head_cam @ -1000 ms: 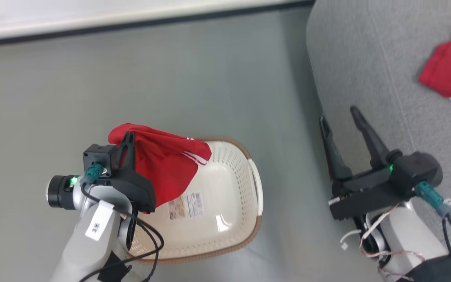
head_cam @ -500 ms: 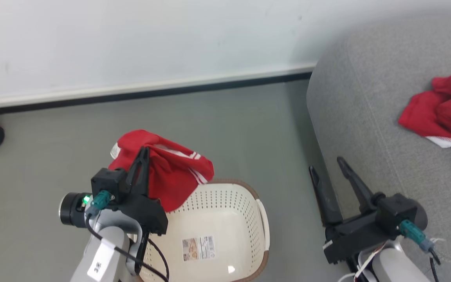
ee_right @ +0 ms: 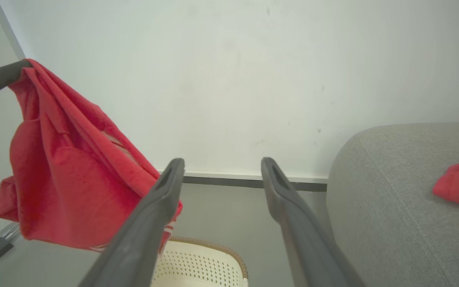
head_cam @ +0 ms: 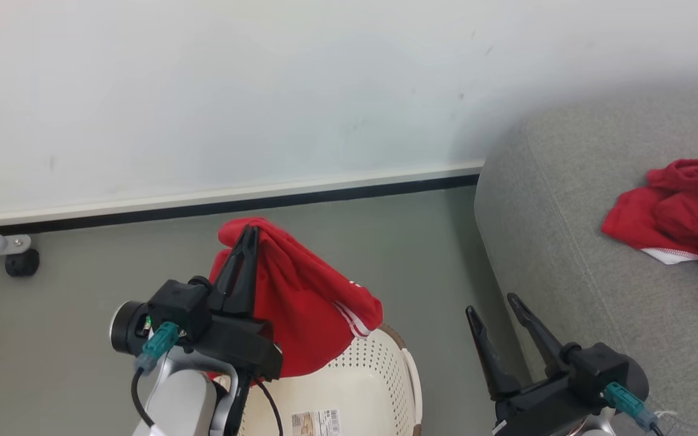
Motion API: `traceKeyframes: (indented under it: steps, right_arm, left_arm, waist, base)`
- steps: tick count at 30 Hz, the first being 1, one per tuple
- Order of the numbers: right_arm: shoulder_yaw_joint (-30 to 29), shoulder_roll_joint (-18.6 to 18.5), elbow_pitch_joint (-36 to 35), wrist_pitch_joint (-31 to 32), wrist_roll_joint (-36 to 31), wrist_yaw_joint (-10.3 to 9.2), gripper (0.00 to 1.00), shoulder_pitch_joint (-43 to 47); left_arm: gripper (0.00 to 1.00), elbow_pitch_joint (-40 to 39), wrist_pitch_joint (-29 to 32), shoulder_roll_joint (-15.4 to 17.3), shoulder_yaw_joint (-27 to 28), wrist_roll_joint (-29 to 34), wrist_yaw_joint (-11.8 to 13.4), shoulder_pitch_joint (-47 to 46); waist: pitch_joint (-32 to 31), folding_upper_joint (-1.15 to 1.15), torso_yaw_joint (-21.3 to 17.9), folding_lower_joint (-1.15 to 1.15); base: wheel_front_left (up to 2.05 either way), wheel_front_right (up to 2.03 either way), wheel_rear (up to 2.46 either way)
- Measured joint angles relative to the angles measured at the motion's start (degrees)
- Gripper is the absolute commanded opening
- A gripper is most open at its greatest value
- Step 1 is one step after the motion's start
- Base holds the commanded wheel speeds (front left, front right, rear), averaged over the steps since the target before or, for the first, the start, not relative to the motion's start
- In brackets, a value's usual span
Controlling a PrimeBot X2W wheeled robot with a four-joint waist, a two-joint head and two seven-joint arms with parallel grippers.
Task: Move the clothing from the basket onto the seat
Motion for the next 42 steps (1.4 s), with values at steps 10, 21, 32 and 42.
traceKeyframes:
  steps: [10, 21, 32, 42]
  right_arm:
    - [1.71, 0.46, -1.87, 1.49, 0.01, 0.00, 1.00, 1.79]
    - [3.02, 0.79, -4.09, 2.98, 0.01, 0.00, 1.00, 3.16]
    - [4.00, 0.98, -6.10, 4.02, 0.01, 0.08, 1.00, 3.04]
    - [6.91, 2.72, -7.10, 5.01, 0.00, 2.15, 1.00, -0.31]
  left_arm:
    - [0.00, -7.49, 0.08, 0.07, -2.49, 0.00, 0.00, 3.57]
    - [0.00, -14.13, 2.54, 0.25, -4.44, -0.54, 0.34, 5.70]
    - [0.00, -17.78, 5.22, 0.32, -5.21, -0.58, 1.34, 6.36]
    - [0.00, -19.45, 7.26, 0.36, -5.53, -0.58, 1.86, 6.36]
  waist:
    - [-2.74, 0.01, 0.08, 0.00]
    - [-3.46, 0.00, -0.33, 0.01]
    - [-3.14, 0.01, -0.47, 0.01]
    - [-2.76, 0.01, -0.35, 0.01]
  base:
    - [0.00, 0.00, 0.00]
    - [0.00, 0.00, 0.00]
    - [0.00, 0.00, 0.00]
    - [0.00, 0.00, 0.00]
